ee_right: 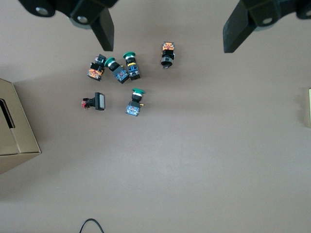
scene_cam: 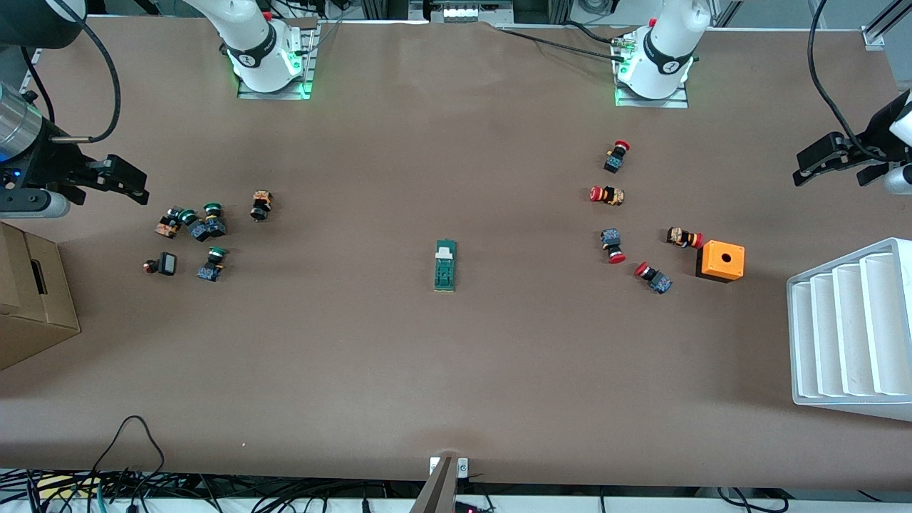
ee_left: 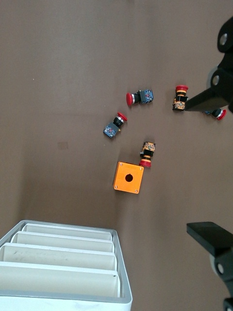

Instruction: Close load switch with both arms

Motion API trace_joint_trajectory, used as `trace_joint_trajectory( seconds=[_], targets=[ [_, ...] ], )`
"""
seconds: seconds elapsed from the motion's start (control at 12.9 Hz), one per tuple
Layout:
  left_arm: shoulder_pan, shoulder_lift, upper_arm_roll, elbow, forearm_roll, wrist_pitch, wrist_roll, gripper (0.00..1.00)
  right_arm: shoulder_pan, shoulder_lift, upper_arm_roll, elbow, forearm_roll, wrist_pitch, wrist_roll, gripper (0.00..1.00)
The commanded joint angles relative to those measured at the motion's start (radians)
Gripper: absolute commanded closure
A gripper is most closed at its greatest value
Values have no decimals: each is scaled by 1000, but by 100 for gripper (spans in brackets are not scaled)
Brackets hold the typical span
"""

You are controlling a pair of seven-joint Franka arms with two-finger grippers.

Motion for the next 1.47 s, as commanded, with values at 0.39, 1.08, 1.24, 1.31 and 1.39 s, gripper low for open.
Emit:
trace_joint_trajectory(
  seconds=[0.39,1.08,1.24,1.31,1.39],
  targets=[
    [-22,-6,-11,-26,1,18,10,0,-1,4,4,16,-14,-14,5,1],
    [-30,139,-378,-24,-30,246,-435,0,-4,6,2,16,-23,-16,1,1],
    [-30,165,-448,-26,-25,315,-516,0,-10,6,2,15,-22,-10,1,1],
    [-30,179,-480,-26,-25,347,-571,0,-10,9,1,16,-25,-10,-1,1],
    [-31,197,-513,-26,-20,390,-633,0,-10,9,1,16,-32,-13,-1,1]
  ],
)
